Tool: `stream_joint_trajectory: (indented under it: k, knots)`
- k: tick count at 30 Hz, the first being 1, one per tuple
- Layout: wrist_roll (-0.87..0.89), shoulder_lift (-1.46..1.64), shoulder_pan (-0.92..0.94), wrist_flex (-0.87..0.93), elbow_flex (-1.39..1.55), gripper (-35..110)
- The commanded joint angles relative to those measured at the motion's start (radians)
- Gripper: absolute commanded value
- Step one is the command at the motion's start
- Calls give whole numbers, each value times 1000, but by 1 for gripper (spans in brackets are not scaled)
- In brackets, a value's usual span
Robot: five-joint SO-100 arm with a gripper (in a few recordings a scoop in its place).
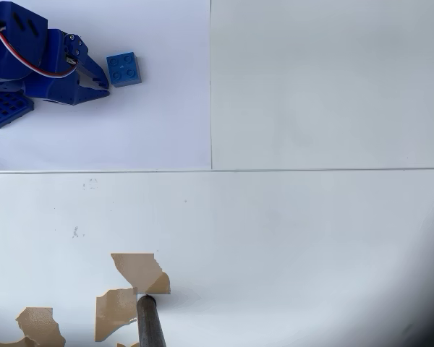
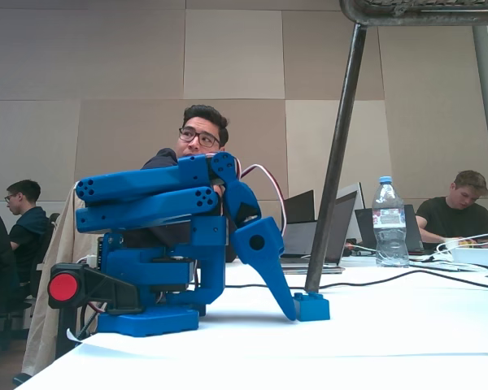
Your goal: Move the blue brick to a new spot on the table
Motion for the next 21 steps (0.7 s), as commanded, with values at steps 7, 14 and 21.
stream_joint_trajectory:
  k: [7, 14, 21]
  knots:
    - [-87, 0, 43, -18, 32, 0]
    - [-110, 2, 57, -15, 32, 0]
    - [-135, -35, 41, 60, -106, 0]
